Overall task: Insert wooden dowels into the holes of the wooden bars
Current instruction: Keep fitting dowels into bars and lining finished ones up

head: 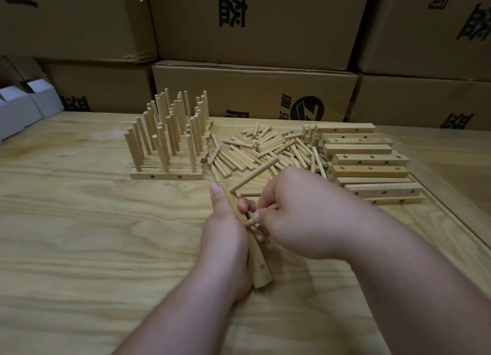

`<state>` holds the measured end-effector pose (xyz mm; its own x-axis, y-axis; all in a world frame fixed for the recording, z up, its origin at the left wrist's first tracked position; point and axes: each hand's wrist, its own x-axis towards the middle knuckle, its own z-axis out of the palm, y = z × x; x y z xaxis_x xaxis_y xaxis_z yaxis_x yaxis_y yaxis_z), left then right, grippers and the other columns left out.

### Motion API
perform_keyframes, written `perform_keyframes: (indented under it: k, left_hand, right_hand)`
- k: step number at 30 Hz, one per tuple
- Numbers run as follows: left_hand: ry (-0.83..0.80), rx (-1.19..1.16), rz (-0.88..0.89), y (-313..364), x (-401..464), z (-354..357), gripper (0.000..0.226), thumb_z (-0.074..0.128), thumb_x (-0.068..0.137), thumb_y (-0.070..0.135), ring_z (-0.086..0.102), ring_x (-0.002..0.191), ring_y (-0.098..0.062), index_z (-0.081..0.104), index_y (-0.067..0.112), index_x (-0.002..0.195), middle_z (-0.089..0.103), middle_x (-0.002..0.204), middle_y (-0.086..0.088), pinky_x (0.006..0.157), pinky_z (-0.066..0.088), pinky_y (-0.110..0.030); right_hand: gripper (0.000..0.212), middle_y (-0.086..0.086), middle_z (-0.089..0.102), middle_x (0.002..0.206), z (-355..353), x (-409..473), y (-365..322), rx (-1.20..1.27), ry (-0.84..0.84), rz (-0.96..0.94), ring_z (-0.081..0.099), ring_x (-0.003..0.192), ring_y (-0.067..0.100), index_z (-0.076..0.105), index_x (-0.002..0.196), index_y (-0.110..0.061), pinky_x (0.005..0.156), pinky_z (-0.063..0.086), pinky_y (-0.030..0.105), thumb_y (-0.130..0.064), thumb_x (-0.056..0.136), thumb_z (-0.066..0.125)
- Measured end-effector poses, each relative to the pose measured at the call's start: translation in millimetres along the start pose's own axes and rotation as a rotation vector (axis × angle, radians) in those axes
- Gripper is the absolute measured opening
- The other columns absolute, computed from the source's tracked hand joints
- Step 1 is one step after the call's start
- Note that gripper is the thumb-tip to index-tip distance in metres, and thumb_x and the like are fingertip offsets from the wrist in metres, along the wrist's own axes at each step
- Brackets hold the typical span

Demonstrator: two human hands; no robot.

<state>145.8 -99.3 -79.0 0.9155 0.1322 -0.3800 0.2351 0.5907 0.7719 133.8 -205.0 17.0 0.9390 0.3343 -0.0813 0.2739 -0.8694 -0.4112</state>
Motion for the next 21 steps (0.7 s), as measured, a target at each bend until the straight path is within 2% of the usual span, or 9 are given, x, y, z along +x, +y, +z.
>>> perform_keyframes:
  k: [5,6,8,10,12,15,16,18,21]
  left_hand:
    - [0.002,0.004,-0.001,0.9,-0.5,1.2,0.077,0.030,0.090,0.081,0.063,0.058,-0.024,0.057,0.025,0.044,0.064,0.063,-0.007,0.074,0.056,-0.055]
    - [0.003,0.005,0.013,0.7,-0.3,1.5,0.077,0.030,0.091,0.080,0.061,0.055,-0.023,0.057,0.025,0.044,0.063,0.062,-0.006,0.071,0.056,-0.050]
    - [-0.006,0.005,0.036,-0.3,0.1,1.9,0.077,0.030,0.092,0.079,0.056,0.046,-0.021,0.056,0.024,0.045,0.059,0.056,-0.004,0.062,0.050,-0.038]
    - [-0.030,0.000,0.034,-1.5,0.7,2.1,0.076,0.030,0.092,0.078,0.053,0.044,-0.021,0.054,0.023,0.047,0.056,0.053,-0.003,0.059,0.045,-0.034]
    - [-0.036,0.012,0.034,-1.4,0.9,1.4,0.074,0.030,0.093,0.078,0.053,0.043,-0.020,0.053,0.022,0.050,0.056,0.054,-0.002,0.055,0.045,-0.032]
    - [-0.062,0.012,0.016,1.7,0.5,-0.2,0.070,0.033,0.092,0.077,0.059,0.046,-0.020,0.057,0.022,0.058,0.063,0.063,-0.004,0.054,0.054,-0.032]
    - [-0.083,-0.003,0.009,3.3,-0.3,0.2,0.067,0.034,0.093,0.076,0.066,0.054,-0.022,0.062,0.020,0.066,0.069,0.072,-0.007,0.061,0.060,-0.039]
    - [-0.109,-0.029,0.005,5.0,-0.1,-0.5,0.069,0.036,0.094,0.073,0.073,0.072,-0.028,0.067,0.011,0.086,0.076,0.089,-0.011,0.082,0.060,-0.048]
    - [-0.096,-0.100,0.028,7.1,2.4,-2.7,0.065,0.035,0.097,0.069,0.077,0.078,-0.026,0.058,0.015,0.070,0.073,0.079,-0.009,0.080,0.060,-0.042]
  right_hand:
    - [0.026,-0.018,0.056,0.045,0.4,1.6,1.7,0.011,0.017,0.001,0.051,0.042,0.002,0.073,0.073,-0.020,0.040,0.035,0.021,-0.031,0.092,0.061]
    - [0.027,-0.016,0.056,0.046,-1.0,1.8,3.5,0.024,-0.001,0.004,0.051,0.042,0.002,0.074,0.072,-0.019,0.041,0.036,0.021,-0.032,0.092,0.062]
    - [0.028,-0.025,0.059,0.050,-3.9,2.1,8.1,0.061,-0.045,0.005,0.053,0.048,-0.004,0.076,0.073,-0.020,0.039,0.037,0.017,-0.031,0.094,0.062]
    - [0.027,-0.037,0.058,0.055,-6.7,1.5,11.9,0.100,-0.076,0.002,0.054,0.055,-0.012,0.077,0.075,-0.020,0.036,0.035,0.009,-0.028,0.096,0.062]
    - [0.027,-0.040,0.058,0.059,-7.6,1.9,13.1,0.090,-0.080,-0.005,0.059,0.062,-0.010,0.078,0.076,-0.020,0.038,0.038,0.010,-0.029,0.095,0.062]
    - [0.025,-0.013,0.071,0.068,-4.8,4.3,13.6,0.050,-0.037,-0.021,0.065,0.063,0.009,0.078,0.078,-0.024,0.052,0.052,0.024,-0.036,0.092,0.062]
    - [0.024,-0.005,0.072,0.069,-4.3,3.9,14.7,0.084,-0.026,-0.033,0.066,0.064,0.012,0.078,0.079,-0.027,0.055,0.053,0.026,-0.042,0.090,0.062]
    - [0.031,-0.006,0.075,0.072,-6.5,4.3,17.0,0.263,-0.045,-0.035,0.069,0.067,0.009,0.077,0.087,-0.032,0.064,0.056,0.030,-0.059,0.085,0.061]
    - [0.064,-0.005,0.069,0.064,-14.6,8.7,28.5,0.654,-0.026,0.089,0.061,0.052,0.010,0.073,0.095,-0.026,0.049,0.047,0.028,-0.079,0.083,0.040]
